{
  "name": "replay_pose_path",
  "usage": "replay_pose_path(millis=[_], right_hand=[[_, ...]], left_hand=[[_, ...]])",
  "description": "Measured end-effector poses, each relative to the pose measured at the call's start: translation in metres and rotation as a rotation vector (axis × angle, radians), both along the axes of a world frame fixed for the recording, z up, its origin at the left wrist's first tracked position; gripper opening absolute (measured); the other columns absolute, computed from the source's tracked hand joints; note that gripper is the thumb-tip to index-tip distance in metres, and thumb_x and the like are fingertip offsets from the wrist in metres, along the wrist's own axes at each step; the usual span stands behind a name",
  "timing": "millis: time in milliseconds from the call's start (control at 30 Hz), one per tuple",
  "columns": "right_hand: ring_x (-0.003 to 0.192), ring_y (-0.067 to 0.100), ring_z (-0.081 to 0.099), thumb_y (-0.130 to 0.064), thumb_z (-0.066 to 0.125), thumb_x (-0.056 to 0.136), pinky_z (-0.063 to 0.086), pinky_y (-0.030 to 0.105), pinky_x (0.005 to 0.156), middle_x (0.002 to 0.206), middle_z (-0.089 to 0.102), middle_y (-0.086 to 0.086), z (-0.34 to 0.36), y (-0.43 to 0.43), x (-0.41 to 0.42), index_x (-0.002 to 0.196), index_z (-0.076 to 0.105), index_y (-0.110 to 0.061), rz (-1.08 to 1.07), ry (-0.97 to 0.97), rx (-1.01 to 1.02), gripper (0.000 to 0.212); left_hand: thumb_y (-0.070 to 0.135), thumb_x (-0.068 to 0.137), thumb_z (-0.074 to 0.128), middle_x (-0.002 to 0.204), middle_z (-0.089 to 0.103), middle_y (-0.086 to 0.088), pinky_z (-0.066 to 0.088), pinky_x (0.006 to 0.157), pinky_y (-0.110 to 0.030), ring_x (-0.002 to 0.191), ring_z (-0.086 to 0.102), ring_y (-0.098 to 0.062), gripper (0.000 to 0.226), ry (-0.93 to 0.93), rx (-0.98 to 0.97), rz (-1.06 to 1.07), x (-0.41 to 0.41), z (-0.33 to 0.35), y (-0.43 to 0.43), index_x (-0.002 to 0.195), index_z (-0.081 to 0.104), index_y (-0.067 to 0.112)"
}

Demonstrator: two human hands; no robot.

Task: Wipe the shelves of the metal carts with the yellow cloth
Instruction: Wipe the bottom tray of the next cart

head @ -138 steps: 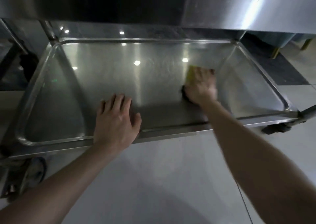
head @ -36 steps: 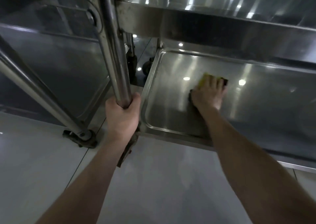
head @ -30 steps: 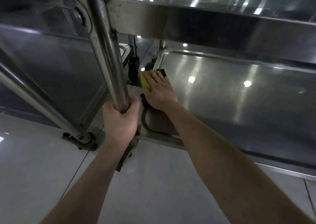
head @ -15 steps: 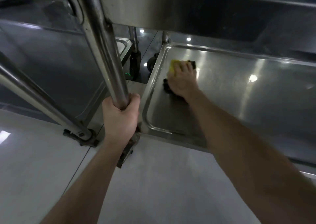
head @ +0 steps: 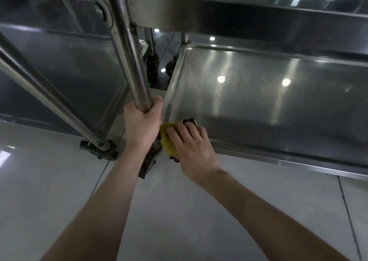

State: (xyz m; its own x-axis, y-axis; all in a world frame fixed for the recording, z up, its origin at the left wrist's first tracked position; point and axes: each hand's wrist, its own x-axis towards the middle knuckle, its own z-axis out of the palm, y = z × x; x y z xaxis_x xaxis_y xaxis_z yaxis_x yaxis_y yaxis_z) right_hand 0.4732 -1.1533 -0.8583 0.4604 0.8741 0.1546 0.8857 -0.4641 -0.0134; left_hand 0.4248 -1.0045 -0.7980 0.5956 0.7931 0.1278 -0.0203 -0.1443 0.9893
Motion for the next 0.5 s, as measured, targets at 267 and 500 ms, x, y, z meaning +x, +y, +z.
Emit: replay_pose_path(millis=[267, 500], right_hand=[[0.112, 0.031, 0.054, -0.028, 0.083, 0.081, 0.044, 0.045, 0.095, 0.127, 0.058, 0.008, -0.002, -0.001, 0.010, 0.143, 0.051, -0.015, 0.012, -0.042, 0.103, 0.071], [0.109, 0.033, 0.056, -0.032, 0.088, 0.074, 0.047, 0.046, 0.090, 0.122, 0.062, 0.008, -0.002, -0.098, 0.050, 0.138, 0.056, -0.016, -0.005, -0.030, 0.099, 0.073]], left_hand=[[0.021, 0.092, 0.079, 0.104, 0.044, -0.006, 0.049, 0.073, -0.041, 0.087, 0.048, -0.023, 0.038, 0.122, 0.639, 0.260, -0.062, -0.065, -0.048, 0.109, 0.050, 0.003], [0.015, 0.088, 0.067, 0.113, 0.062, -0.006, 0.049, 0.092, -0.040, 0.103, 0.060, -0.026, 0.026, 0.281, 0.992, -0.306, -0.026, -0.069, -0.098, 0.113, 0.064, 0.009]])
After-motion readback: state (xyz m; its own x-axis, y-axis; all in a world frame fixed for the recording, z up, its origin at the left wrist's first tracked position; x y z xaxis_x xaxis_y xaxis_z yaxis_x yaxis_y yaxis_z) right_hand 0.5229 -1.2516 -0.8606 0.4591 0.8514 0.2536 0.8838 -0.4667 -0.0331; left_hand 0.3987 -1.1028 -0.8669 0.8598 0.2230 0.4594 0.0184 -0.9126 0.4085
